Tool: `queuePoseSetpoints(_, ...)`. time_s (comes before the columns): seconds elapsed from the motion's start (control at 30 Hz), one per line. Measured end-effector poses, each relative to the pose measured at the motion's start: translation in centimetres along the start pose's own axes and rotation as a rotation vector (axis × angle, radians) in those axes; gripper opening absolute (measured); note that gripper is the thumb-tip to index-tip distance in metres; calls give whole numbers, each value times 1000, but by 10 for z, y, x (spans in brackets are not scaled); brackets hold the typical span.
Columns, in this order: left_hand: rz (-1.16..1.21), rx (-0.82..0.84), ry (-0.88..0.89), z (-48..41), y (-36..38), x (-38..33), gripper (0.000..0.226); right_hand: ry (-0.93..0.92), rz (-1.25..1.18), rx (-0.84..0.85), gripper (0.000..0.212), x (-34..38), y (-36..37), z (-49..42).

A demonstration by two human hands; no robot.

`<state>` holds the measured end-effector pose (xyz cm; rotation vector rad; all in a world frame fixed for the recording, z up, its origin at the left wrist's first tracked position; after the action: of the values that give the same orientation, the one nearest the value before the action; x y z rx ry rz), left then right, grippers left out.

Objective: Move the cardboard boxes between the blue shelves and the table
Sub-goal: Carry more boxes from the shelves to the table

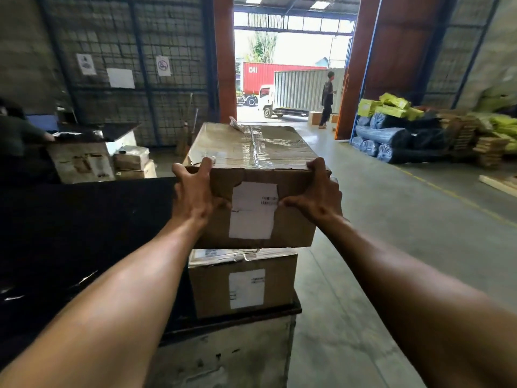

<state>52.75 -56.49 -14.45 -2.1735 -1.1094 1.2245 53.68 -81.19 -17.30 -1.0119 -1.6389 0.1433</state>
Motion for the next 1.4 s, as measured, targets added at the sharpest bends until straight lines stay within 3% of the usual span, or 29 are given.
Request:
queuePoseSetpoints(0.3,66,14,-149,8,19,22,67,1,5,76,88,-16,27,-2)
queuePoseSetpoints(0.47,65,6,-169,10,30,43,77,-14,23,98,87,-19,43,0)
queuePoseSetpoints(0.73,174,2,-261,6,44,57,60,-3,51,92,89,-21,45,-2)
queuePoseSetpoints(0.87,135,102,-189,5,50,60,87,2,71,104,90,-17,48,-4)
queuePoseSetpoints(0.97,230,87,-236,4,55,65,84,-6,87,119,91,-17,47,-3)
queuePoseSetpoints(1.1,51,18,-178,6,53,56,68,-11,107,122,88,-17,46,2)
queuePoseSetpoints(1.23,-119,82,-109,8,47,48,75,18,123,147,88,-13,45,4)
queuePoseSetpoints(1.4,-211,150,-120,3,33,47,58,48,248,207,83,-4,42,5)
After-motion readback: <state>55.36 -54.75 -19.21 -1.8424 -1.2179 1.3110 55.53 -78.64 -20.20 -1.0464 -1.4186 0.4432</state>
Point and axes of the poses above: each hand's wrist, its own z-axis away from the middle knuckle, its own y-axis out of the palm, x = y × z, the point moved 3 cm from there along -z, towards the middle knuckle, and after that the axes turned 7 degrees about y, right-handed, at the moved point
